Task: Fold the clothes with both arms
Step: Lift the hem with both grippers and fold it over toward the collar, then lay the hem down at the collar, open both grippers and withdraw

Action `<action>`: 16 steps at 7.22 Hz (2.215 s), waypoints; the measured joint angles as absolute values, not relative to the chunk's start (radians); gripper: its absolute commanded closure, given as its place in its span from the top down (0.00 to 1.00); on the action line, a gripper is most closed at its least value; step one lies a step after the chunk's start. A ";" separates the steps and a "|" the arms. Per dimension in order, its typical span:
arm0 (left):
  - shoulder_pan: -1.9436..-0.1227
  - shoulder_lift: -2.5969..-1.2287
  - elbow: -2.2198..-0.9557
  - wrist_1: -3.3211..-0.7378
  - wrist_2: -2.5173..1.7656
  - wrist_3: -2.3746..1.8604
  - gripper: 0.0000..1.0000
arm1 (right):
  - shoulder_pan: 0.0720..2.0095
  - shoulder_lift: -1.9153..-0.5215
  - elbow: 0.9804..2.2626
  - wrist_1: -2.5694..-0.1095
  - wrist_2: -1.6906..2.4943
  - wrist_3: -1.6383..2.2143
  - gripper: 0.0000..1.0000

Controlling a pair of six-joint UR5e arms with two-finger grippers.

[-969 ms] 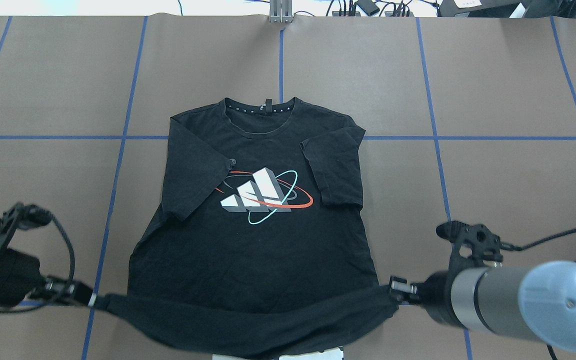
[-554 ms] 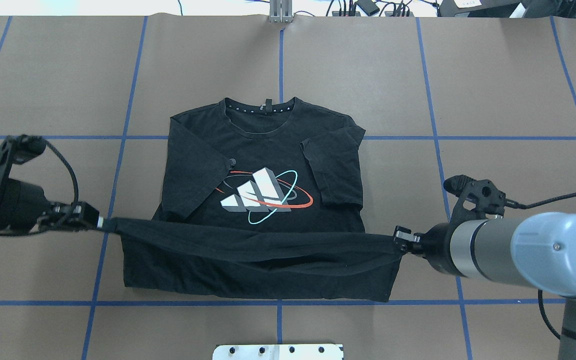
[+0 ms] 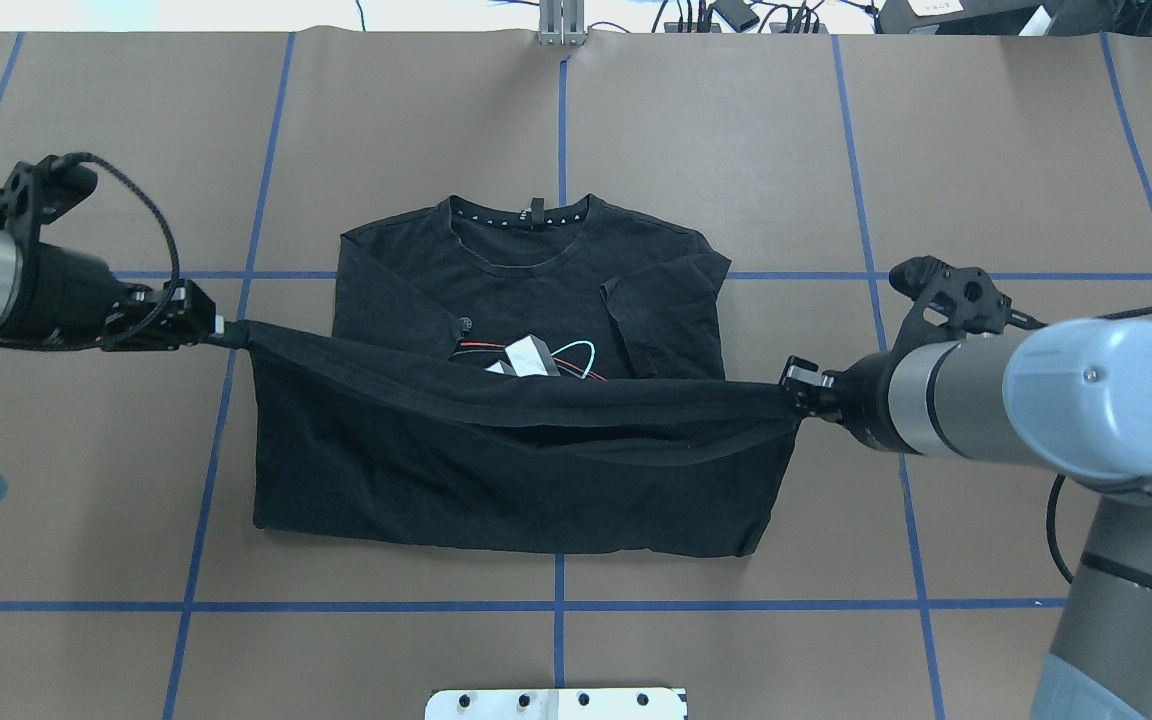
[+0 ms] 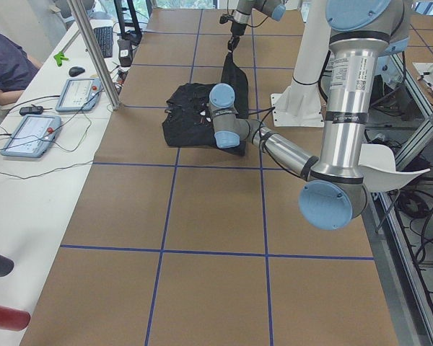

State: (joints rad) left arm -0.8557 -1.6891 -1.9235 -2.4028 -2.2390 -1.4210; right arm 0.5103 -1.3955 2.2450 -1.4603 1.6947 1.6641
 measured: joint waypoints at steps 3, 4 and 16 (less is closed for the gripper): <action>-0.863 -1.816 -1.838 -2.285 -2.154 -1.410 0.00 | 0.606 -1.311 2.133 -1.464 1.754 1.628 0.00; -0.863 -1.842 -1.797 -2.279 -2.124 -1.403 0.00 | 0.621 -1.259 2.064 -1.464 1.756 1.620 0.00; -0.854 -2.034 -1.378 -2.333 -1.945 -1.257 0.00 | 0.706 -1.078 1.686 -1.448 1.756 1.484 0.00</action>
State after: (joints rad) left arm -0.8541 -2.0337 -1.3780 -2.3328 -1.9452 -1.2568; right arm 0.7061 -1.0780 1.6862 -1.4482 1.7564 1.4840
